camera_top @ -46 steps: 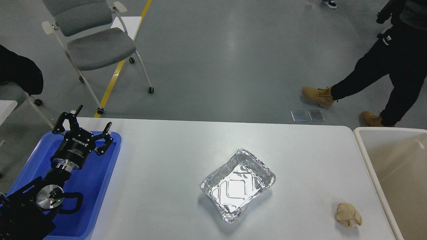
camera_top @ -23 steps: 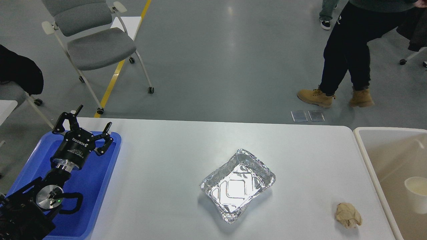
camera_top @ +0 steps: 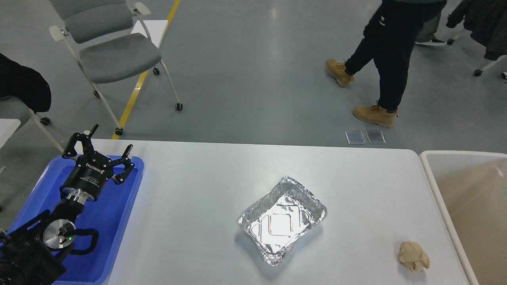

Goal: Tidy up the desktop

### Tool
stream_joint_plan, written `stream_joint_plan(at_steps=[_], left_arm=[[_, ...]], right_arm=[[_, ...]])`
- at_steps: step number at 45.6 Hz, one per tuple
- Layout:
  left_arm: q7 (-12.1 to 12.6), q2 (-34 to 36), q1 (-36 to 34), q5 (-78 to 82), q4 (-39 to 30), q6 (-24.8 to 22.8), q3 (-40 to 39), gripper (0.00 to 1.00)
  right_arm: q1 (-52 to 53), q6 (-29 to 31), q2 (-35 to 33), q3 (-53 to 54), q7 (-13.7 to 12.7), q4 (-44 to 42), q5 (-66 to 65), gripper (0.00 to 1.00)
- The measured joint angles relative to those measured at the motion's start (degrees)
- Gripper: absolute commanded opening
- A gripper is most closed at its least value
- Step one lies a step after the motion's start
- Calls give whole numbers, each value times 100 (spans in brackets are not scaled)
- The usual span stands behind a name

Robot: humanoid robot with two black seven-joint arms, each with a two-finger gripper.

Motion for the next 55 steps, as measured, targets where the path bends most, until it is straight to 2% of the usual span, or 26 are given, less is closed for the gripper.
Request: stream_joint_plan(at_steps=[9,19,27,36,45,55], left_arm=[[0,0,-2,1,0,0,5,99],[0,0,-5,5,1,0,4,99],[0,-1,-5,5,0,0,1,99],[0,-1,-4,4,1,0,-1,99],[0,0,-1,2,0,0,-1,99],[0,0,-1,2,0,0,-1,99]], right_arm=[[1218,150,-542,-196,-1,1001,-728,100],[2579,472,-626,-747,-2,1705,-1090,100],[3655,657,-222,-1366,-2,2059,-1168,100],[4608,951,595,-2088,-10,2271,-1071,100],[5391,1778,1455,-2632,-15,2538,-650,100],[5950,2671,1981,-3046,-16,2999,-435,100]])
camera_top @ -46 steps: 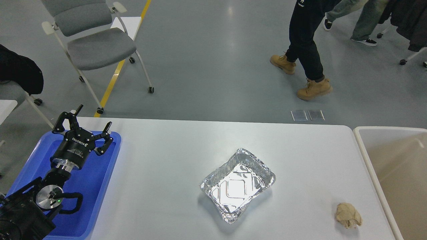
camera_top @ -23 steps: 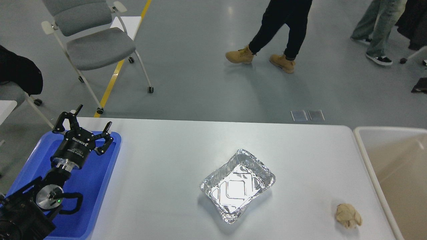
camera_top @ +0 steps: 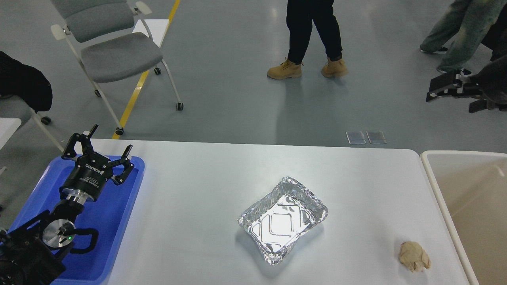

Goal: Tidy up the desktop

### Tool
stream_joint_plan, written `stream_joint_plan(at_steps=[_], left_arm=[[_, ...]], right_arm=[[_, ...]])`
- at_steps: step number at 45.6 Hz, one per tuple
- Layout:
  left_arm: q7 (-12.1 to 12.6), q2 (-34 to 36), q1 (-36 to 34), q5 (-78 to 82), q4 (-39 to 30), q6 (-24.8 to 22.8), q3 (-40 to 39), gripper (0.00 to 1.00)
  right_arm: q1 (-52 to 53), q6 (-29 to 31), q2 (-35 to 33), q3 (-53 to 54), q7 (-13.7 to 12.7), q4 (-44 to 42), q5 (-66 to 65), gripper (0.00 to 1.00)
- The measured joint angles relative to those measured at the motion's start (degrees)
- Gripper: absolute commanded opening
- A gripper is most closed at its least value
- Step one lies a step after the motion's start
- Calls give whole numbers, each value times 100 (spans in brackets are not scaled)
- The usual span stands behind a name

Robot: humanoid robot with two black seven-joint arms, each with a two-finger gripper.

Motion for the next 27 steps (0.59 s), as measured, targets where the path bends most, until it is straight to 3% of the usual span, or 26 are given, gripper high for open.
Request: stream_joint_plan(at_steps=[10,27], left_arm=[[0,0,1,1,1,0,0,99],[0,0,3,0,5,0,6,99]], right_arm=[[394,408,200,-214,-2,903,37,100],[579,518,338,44,-3,1907,-298,100]])
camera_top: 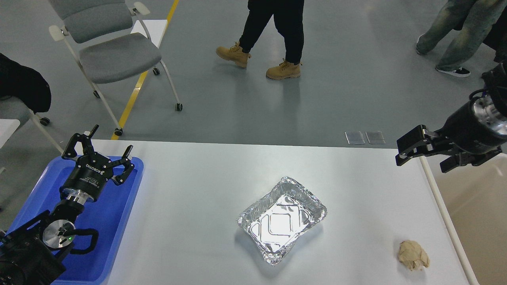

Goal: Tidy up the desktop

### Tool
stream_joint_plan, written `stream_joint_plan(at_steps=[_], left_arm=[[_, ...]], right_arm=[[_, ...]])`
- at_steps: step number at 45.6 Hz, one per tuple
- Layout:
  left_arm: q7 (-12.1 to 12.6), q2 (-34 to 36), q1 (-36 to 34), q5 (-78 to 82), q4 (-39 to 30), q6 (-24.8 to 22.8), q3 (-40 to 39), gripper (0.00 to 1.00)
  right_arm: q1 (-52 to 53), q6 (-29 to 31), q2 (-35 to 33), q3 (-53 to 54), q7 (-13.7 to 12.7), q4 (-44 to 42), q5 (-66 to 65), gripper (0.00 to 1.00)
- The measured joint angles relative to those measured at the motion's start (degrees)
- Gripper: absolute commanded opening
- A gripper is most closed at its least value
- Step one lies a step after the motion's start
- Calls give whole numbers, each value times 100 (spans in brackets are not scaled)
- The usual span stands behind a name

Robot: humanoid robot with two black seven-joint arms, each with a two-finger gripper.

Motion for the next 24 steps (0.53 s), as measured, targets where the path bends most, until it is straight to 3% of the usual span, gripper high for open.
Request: stream_joint_plan(at_steps=[24], left_arm=[[0,0,0,-2,0,0,-6,99]], right_arm=[[-363,-68,269,456,0,178,-482,100]])
